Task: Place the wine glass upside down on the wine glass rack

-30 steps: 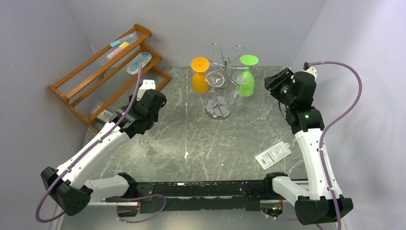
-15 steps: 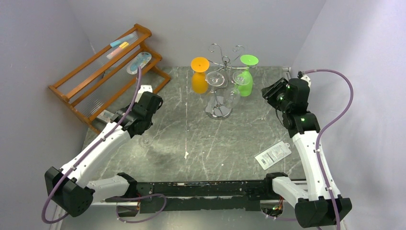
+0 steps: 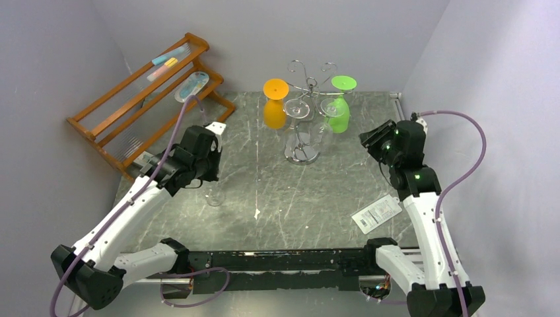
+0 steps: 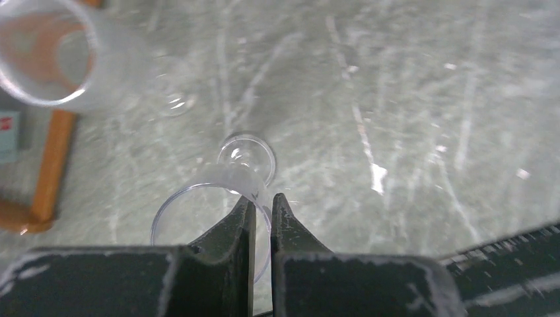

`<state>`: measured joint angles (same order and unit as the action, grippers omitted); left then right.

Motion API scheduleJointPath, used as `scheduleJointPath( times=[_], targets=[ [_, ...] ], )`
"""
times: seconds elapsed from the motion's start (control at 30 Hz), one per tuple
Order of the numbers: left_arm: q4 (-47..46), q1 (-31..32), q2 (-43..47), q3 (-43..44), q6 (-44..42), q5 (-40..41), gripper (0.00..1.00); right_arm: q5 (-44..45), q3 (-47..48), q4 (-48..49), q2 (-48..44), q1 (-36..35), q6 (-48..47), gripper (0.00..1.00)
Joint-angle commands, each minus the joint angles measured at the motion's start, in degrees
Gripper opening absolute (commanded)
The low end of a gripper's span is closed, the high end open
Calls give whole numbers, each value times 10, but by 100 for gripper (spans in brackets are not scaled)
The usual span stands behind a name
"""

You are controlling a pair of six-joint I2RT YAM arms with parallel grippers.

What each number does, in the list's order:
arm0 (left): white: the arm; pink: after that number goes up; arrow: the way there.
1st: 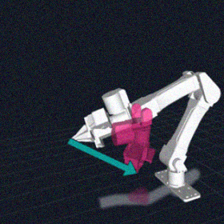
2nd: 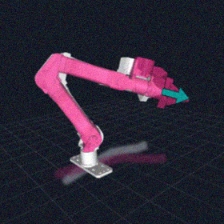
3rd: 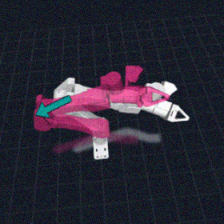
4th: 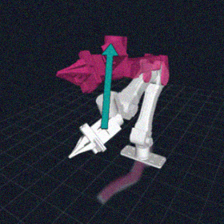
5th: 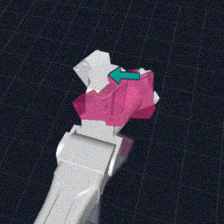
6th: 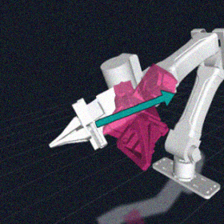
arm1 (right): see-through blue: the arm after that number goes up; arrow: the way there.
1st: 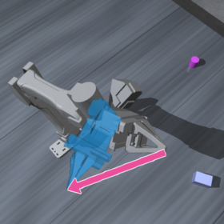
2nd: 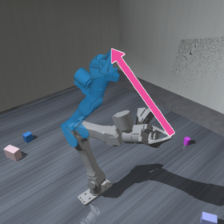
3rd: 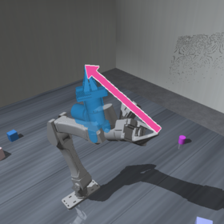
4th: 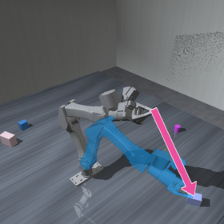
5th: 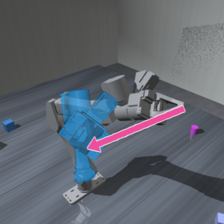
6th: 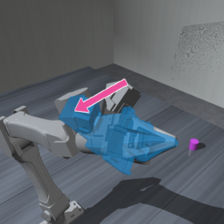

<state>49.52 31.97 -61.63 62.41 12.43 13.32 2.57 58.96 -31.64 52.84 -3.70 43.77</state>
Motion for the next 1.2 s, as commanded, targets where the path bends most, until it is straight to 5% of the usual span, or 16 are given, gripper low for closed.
scheduleJointPath(
  times=[0.0, 0.13, 0.23, 0.57, 0.83, 1.17],
  targets=[
    [-41, -2, 21, 24, -34, -198, 5, -21, -65, -17, -51, 5, 64, 44],
    [-129, 4, 24, -1, 10, -309, 5, -66, -140, -15, -95, 5, 127, 45],
    [-193, 39, 25, -24, 47, -316, 5, -97, -186, -16, -114, 5, 174, 45],
    [-431, 287, 23, -119, 105, -90, 5, -205, -277, 4, -139, 5, 299, 46],
    [-611, 456, -38, -157, 19, 71, 5, -294, -313, 16, -124, 3, 331, 46],
    [-764, 553, -149, -134, -96, 249, 5, -268, -279, -74, -130, -2, 278, 48]
  ],
)
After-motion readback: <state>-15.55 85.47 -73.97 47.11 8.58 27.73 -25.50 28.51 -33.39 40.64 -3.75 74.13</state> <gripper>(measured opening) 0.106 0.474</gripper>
